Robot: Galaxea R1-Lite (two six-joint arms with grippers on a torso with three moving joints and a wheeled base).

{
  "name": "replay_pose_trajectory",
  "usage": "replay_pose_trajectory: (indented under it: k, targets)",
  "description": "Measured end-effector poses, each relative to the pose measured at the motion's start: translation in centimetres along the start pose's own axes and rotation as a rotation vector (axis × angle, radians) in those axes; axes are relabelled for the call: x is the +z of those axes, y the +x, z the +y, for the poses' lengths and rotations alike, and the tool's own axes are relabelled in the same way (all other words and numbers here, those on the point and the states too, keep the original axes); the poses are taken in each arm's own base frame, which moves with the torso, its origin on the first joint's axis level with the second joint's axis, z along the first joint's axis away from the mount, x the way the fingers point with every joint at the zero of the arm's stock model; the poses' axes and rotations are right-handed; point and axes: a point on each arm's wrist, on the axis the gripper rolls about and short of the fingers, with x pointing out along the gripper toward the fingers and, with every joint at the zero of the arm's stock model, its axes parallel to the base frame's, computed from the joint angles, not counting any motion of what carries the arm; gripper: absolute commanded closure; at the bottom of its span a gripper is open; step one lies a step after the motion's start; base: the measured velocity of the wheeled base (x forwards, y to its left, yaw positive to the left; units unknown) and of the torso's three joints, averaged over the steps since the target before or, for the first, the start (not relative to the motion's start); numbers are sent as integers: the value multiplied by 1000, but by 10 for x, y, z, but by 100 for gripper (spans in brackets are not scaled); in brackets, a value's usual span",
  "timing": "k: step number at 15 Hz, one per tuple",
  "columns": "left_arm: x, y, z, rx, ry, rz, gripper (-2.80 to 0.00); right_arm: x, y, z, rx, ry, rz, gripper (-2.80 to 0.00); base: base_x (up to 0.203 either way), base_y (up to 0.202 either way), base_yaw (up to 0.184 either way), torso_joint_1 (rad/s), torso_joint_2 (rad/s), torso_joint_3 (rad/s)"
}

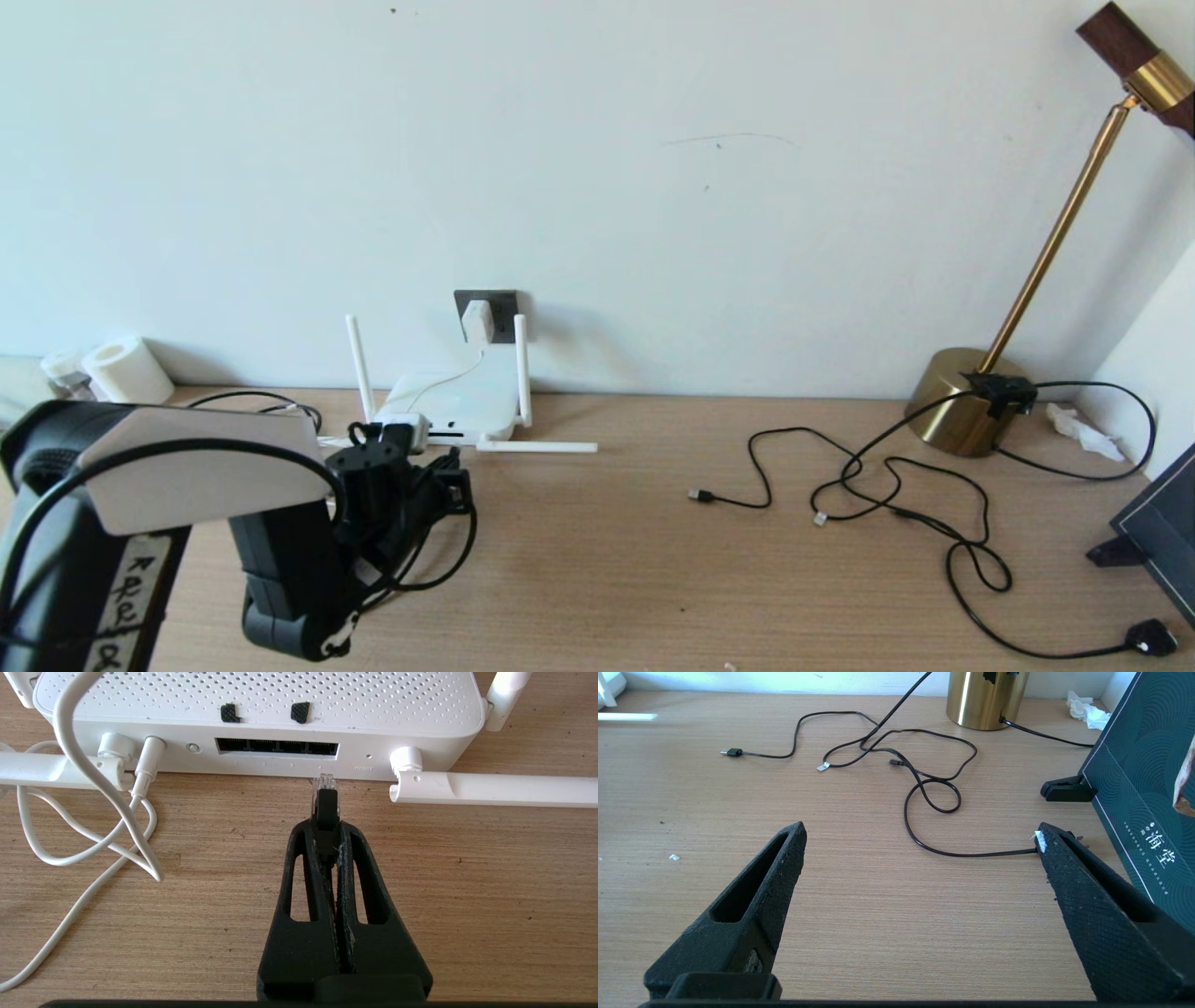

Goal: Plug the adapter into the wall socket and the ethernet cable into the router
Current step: Plug cable into router interface

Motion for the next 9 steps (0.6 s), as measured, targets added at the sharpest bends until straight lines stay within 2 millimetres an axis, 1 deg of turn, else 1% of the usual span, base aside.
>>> replay_pose_trajectory:
  k: [9]
  targets:
    - [4,-2,1,1,-2,-8,0,0,0,0,0,0,0,-280,0,0,0,0,0,0]
